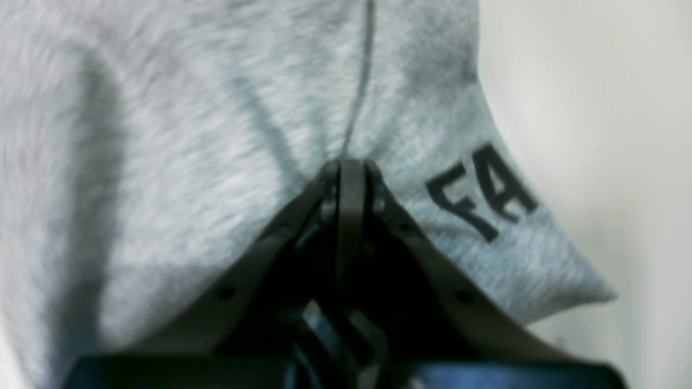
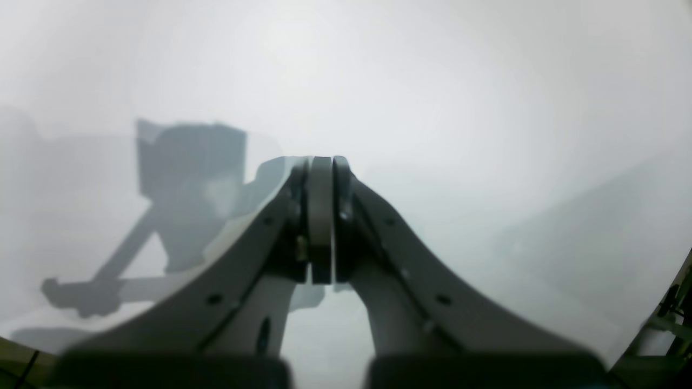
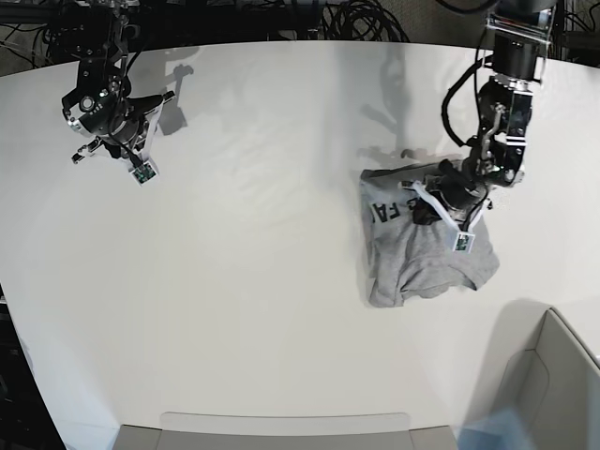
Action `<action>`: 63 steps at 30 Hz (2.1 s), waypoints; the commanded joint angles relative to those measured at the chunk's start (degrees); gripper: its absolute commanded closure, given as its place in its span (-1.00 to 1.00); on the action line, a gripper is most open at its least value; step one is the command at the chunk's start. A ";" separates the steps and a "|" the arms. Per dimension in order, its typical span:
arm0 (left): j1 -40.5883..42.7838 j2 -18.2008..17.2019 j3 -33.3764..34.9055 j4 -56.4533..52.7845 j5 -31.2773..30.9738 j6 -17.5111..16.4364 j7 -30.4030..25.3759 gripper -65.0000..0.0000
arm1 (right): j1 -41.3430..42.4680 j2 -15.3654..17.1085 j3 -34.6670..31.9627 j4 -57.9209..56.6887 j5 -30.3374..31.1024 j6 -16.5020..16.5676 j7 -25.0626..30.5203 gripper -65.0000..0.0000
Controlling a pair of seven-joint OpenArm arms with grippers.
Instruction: Fold the T-shirt properly
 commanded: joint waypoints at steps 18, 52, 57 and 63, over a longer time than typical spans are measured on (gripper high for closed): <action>4.38 -6.52 -12.23 17.90 1.65 -2.55 1.63 1.00 | 3.60 -4.32 -0.55 9.86 0.33 0.40 9.00 1.00; 63.37 7.02 -28.93 40.75 5.96 -2.46 -17.45 1.00 | -37.10 -19.97 12.72 10.91 1.21 0.67 34.23 1.00; 66.80 18.36 -29.37 40.40 19.24 -2.99 -21.58 1.00 | -40.44 -19.97 13.51 10.47 4.55 8.40 34.23 1.00; 67.85 28.55 -29.19 35.66 28.73 -3.25 -24.21 1.00 | -40.27 -19.62 17.56 3.18 4.38 9.06 37.13 1.00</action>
